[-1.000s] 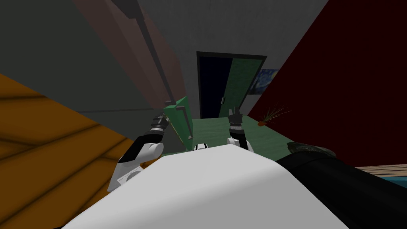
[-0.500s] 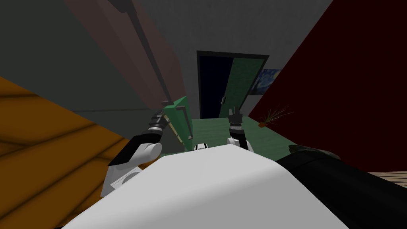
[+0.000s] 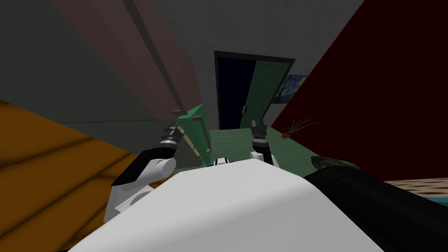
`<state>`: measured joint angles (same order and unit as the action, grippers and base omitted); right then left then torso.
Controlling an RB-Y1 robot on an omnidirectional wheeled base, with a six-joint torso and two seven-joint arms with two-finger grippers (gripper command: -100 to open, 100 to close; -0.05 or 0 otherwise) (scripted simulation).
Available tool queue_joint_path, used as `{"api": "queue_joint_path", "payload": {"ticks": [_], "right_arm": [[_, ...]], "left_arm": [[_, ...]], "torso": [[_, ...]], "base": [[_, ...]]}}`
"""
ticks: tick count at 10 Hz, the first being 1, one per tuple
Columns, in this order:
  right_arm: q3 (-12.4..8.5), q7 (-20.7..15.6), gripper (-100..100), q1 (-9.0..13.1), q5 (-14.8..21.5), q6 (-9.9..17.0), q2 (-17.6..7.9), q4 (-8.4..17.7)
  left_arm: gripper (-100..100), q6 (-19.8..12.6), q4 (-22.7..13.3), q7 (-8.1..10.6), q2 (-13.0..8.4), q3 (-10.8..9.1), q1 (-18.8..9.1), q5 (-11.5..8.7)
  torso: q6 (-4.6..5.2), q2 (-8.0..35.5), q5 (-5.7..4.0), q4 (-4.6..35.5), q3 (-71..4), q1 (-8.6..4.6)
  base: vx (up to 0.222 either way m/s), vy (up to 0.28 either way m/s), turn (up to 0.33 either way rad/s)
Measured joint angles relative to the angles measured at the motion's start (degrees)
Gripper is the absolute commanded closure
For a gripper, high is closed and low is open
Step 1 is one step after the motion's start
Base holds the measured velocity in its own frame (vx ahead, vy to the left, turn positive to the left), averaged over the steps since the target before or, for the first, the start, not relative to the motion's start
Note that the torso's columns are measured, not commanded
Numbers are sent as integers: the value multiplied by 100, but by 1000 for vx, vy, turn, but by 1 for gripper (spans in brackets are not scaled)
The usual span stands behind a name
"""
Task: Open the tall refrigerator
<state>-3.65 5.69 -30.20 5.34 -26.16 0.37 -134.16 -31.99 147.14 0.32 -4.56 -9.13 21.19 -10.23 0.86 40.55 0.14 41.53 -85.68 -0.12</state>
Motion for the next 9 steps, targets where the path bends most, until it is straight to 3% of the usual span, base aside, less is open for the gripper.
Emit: {"api": "queue_joint_path", "payload": {"ticks": [2, 4, 6, 7, 9], "right_arm": [[-1, 0, 0, -2, 0, 0, -1, -1], [-2, 0, 0, -4, 0, 0, -1, -1], [-2, 0, 0, -2, 0, 0, -1, 0], [-2, 0, 0, -2, 0, 0, -1, 0], [-4, 0, 0, -5, 0, 0, -2, -1]], "left_arm": [[-100, 440, -320, 128, -145, -255, 282, -331], [-100, 659, -422, 129, -153, -244, 596, -505], [-100, 1045, -621, 341, -414, -611, 1041, -898], [-100, 1305, -820, 361, -446, -658, 1329, -1081], [-100, 1284, -1118, 362, -419, -693, 1371, -1126]], "torso": [[-56, 14, 29, -7, 19, 69], [-73, 23, 46, -6, 26, 113], [-68, 78, 21, 24, 57, 60], [-69, 91, 19, 32, 68, 61], [-85, 120, 5, 53, 79, 56]], "base": [[-26, -47, -250], [-27, -52, -190], [-57, -72, -392], [-7, -4, -130], [-11, -35, -148]]}}
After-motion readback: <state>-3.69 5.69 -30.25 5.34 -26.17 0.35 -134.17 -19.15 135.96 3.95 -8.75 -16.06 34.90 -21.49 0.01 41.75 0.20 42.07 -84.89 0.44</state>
